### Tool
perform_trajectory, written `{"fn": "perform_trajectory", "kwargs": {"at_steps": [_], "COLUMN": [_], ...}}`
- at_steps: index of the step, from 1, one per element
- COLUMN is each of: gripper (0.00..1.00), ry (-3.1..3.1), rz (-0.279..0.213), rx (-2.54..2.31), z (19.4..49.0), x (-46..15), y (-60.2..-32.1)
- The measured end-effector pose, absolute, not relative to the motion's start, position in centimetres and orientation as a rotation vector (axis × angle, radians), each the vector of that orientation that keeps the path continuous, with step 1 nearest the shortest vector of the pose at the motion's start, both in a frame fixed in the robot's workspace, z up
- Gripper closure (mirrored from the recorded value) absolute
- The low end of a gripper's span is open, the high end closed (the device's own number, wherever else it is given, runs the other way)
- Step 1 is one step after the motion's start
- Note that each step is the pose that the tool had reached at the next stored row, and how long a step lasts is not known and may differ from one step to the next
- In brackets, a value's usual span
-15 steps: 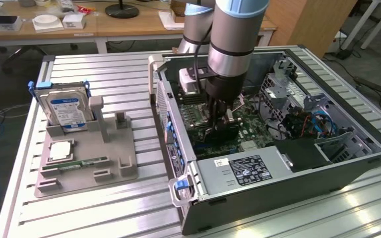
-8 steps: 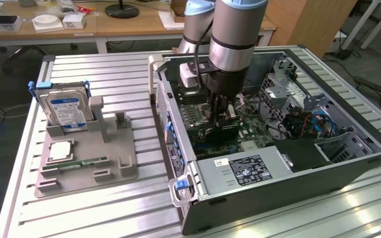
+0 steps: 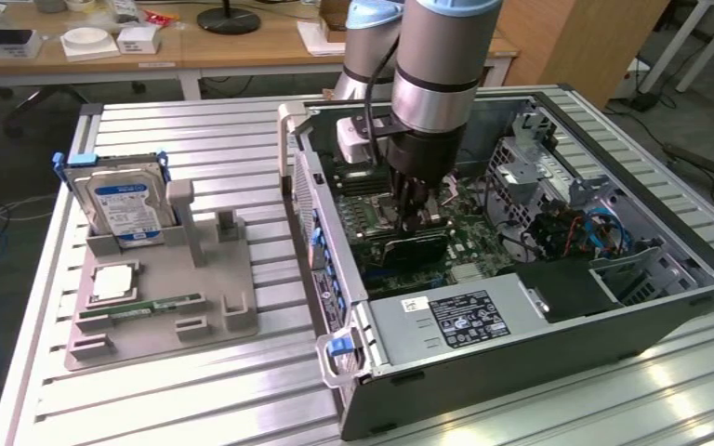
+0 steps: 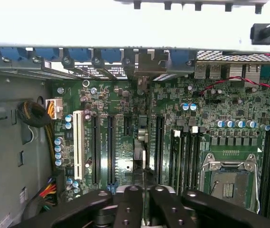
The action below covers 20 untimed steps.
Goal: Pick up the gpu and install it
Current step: 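Insert the gpu into the slot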
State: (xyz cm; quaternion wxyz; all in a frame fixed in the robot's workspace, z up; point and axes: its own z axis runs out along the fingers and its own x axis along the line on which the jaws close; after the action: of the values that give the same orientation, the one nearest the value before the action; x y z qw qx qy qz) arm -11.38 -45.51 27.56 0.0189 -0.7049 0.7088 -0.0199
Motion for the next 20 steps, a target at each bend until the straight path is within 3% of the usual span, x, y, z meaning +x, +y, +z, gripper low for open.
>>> {"fn": "perform_trajectory", "kwargs": {"at_steps": [20], "gripper": [0.90], "ry": [2.200], "rz": [-0.062], "rx": [-2.188], "z": [27.0], "x": [-9.1], "y": [-45.5]}}
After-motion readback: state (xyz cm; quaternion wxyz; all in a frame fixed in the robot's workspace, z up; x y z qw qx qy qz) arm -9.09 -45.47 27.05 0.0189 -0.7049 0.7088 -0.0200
